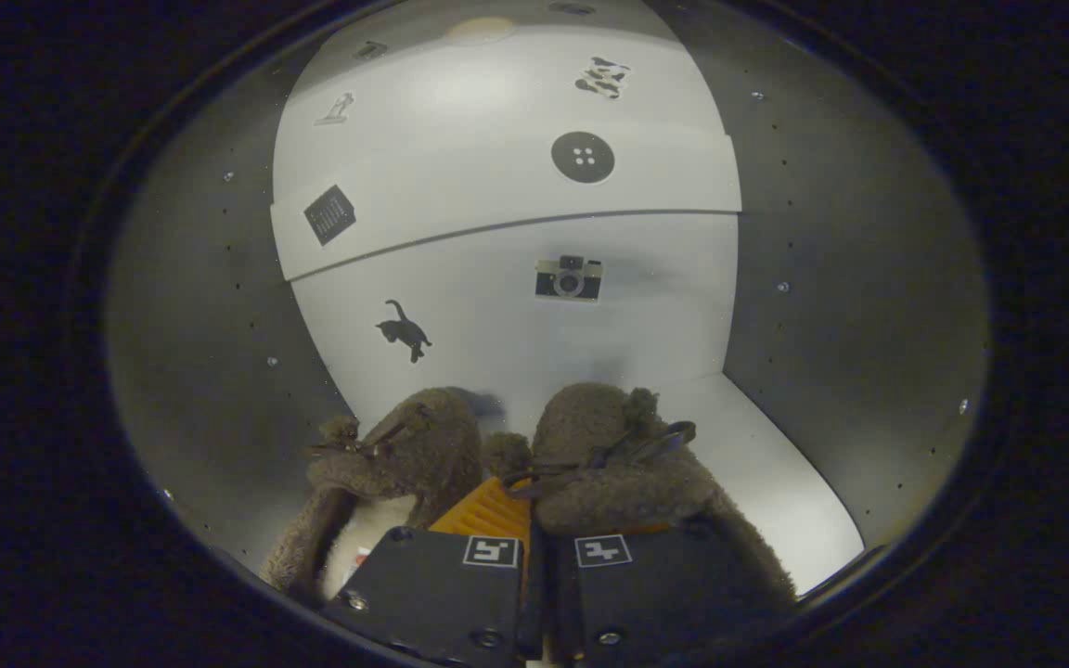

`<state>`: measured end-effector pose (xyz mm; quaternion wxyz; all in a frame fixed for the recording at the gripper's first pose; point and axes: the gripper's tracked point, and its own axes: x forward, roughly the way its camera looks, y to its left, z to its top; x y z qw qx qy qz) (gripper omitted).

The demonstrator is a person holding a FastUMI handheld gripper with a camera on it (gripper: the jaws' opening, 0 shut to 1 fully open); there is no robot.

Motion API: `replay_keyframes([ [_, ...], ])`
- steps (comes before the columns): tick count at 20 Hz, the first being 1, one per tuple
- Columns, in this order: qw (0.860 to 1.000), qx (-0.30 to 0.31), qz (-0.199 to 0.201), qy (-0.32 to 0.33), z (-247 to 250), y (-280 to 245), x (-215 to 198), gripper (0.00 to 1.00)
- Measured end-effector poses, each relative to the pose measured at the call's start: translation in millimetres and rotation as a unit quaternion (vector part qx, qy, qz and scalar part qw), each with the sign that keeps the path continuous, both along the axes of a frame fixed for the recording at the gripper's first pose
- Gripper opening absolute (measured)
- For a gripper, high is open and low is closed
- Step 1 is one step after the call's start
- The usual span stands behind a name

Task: Open the shoe cabinet door, grab the shoes and put them into the shoe cabinet, then close the shoe cabinet door.

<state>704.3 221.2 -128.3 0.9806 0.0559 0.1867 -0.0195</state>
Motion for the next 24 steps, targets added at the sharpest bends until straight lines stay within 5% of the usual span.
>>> replay_keyframes([
  [7,1.0,-0.021,-0.006,0.018,0.7,-2.5,-11.8,0.12],
  [12,0.998,-0.058,-0.003,0.006,9.4,-3.5,-24.1,0.33],
  [16,0.998,-0.064,0.009,0.002,16.1,1.7,-41.9,0.61],
  [20,0.997,-0.073,0.014,-0.008,23.9,4.0,-64.6,0.62],
  [24,0.996,-0.077,0.004,-0.038,44.2,3.1,-96.6,0.75],
])
